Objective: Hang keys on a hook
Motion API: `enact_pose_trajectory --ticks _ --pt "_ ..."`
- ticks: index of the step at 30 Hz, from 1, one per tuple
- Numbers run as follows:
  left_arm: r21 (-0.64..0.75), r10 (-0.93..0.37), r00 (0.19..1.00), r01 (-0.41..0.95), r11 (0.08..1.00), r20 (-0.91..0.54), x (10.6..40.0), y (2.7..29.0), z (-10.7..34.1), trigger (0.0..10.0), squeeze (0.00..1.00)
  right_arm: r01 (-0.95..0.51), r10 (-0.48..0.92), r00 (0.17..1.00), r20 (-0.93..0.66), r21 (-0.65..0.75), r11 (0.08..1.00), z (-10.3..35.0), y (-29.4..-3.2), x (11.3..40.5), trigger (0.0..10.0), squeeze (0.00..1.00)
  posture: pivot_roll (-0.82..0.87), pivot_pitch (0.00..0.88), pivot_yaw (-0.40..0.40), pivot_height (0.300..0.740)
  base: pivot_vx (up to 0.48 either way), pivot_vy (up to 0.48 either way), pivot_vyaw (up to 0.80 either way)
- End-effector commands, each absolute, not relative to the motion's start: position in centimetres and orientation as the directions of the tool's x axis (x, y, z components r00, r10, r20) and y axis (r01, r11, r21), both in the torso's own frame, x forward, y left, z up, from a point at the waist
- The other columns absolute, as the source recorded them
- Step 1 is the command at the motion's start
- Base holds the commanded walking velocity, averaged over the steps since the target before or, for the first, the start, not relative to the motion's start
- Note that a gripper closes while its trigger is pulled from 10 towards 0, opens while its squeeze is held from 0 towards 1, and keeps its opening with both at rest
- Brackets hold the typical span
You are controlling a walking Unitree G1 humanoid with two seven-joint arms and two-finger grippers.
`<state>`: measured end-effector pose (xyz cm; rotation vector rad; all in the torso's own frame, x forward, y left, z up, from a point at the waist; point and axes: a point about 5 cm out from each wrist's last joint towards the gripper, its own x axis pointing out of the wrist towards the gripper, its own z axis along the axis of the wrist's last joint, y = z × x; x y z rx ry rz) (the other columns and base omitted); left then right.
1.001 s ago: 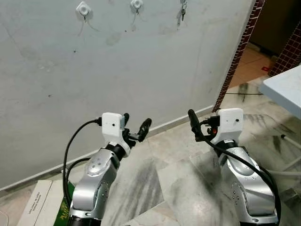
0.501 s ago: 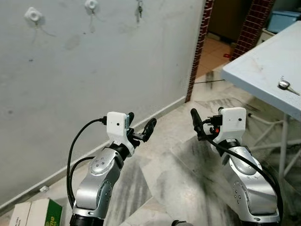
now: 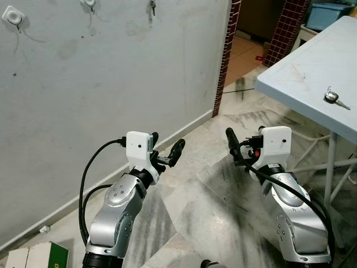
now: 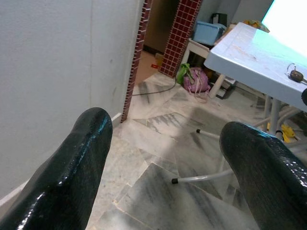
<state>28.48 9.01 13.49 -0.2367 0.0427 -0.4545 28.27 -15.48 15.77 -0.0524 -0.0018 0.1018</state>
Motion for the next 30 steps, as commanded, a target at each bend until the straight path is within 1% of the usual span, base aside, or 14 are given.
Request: enact_pose_trajectory --ticks 1,6,16,21,30 --pt "-0.227 -0.426 0.905 0.416 0.88 0.006 28.51 9.21 13.39 10.0 0.0 -0.085 0.086 0.996 0.007 -0.069 0.994 15.86 -15.65 28.33 10.0 0.0 -0.09 0.113 0.057 0.74 0.0 0.0 -0.78" --pt "-0.222 -0.416 0.909 0.407 0.886 0.008 28.58 9.46 13.37 10.0 0.0 -0.053 0.054 0.999 0.008 -0.086 0.995 15.85 -16.27 28.38 10.0 0.0 -0.09 0.113 0.057 0.74 0.0 0.0 -0.79" --pt "-0.22 -0.413 0.911 0.406 0.887 0.015 28.64 9.41 13.48 10.0 0.0 -0.062 0.063 0.998 0.016 -0.069 0.996 15.91 -15.97 28.35 10.0 0.0 -0.09 0.116 0.057 0.74 0.0 0.0 -0.79" --pt "-0.218 -0.416 0.909 0.409 0.886 0.016 28.64 9.35 13.48 10.0 0.0 -0.07 0.071 0.997 0.009 -0.085 0.994 15.88 -15.85 28.32 10.0 0.0 -0.09 0.116 0.057 0.74 0.0 0.0 0.0" --pt "-0.214 -0.439 0.898 0.434 0.875 0.028 28.58 9.11 13.62 10.0 0.0 -0.069 0.07 0.998 0.006 -0.073 0.995 15.76 -15.86 28.33 10.0 0.0 -0.1 0.115 0.058 0.74 0.0 0.0 -0.8"
